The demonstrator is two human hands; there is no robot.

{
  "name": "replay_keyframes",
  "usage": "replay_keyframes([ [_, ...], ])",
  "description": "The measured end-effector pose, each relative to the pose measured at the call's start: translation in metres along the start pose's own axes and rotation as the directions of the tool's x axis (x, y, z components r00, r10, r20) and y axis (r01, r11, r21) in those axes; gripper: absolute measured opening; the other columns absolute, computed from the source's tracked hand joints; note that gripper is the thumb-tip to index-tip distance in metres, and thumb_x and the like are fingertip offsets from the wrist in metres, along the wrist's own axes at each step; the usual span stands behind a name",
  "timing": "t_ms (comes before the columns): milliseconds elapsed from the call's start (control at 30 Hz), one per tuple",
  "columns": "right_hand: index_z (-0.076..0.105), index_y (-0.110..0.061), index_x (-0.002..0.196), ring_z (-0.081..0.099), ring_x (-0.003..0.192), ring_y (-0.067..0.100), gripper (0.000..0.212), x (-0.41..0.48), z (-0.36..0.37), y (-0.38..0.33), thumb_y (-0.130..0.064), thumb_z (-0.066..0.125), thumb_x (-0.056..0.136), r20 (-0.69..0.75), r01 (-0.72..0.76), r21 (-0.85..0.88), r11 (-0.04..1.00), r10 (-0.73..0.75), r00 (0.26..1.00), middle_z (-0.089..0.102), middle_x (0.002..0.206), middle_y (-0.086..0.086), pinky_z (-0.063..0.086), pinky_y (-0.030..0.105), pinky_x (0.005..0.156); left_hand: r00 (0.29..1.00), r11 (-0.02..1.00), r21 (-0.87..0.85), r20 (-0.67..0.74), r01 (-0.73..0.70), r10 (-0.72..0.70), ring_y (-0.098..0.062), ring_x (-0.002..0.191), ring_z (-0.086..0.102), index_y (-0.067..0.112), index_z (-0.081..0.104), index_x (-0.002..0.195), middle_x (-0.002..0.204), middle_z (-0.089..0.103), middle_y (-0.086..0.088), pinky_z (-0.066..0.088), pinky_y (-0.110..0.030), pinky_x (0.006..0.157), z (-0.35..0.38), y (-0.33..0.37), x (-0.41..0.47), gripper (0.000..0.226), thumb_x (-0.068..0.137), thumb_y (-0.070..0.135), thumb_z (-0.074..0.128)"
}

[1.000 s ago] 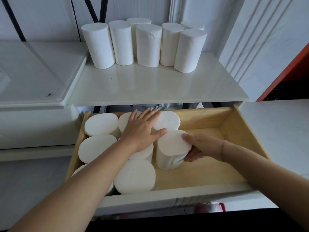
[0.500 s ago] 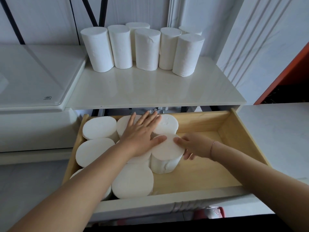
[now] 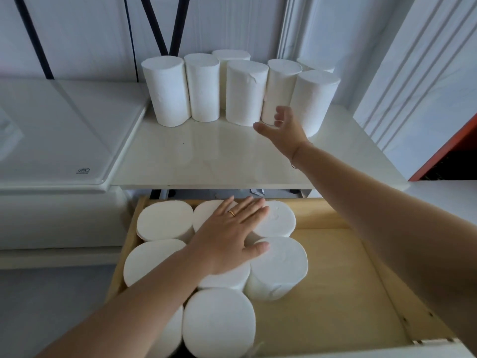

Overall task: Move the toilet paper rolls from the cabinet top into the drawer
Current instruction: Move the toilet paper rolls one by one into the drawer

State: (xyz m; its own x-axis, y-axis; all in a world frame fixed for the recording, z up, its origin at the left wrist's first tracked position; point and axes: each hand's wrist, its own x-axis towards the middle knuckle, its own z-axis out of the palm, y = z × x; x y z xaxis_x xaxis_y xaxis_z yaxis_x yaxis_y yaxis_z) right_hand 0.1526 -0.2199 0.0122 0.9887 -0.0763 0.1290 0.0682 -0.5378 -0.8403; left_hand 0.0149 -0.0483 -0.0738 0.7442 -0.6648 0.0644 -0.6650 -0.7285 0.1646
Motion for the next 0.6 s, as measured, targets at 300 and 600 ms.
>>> replay_keyframes([
  [300,0.036,-0.007,0.133,0.048,0.119,0.023,0.073,0.068,0.048,0.003,-0.030,0.077,0.077,-0.132,0.012,0.095,0.995,0.001,0.991,0.047,0.129,0.008,0.039,0.030,0.103,1.000,0.999,-0.051,-0.018,-0.007,0.006,0.000,0.139,-0.022,0.030,-0.006,0.149,0.156,-0.014,0.014,-0.014,-0.032,0.114,0.003,-0.004,0.003,0.072,0.089,0.067,0.011],
  [600,0.044,-0.008,0.128,0.055,0.106,0.015,0.075,0.093,0.058,0.002,-0.034,0.083,0.070,-0.111,-0.057,0.208,0.976,0.082,0.990,0.056,0.121,0.002,0.046,0.024,0.086,1.000,0.998,-0.060,-0.022,-0.014,0.013,-0.003,0.141,-0.018,0.028,-0.003,0.150,0.157,-0.011,0.012,-0.013,-0.034,0.115,0.002,-0.004,0.003,0.072,0.091,0.065,0.014],
])
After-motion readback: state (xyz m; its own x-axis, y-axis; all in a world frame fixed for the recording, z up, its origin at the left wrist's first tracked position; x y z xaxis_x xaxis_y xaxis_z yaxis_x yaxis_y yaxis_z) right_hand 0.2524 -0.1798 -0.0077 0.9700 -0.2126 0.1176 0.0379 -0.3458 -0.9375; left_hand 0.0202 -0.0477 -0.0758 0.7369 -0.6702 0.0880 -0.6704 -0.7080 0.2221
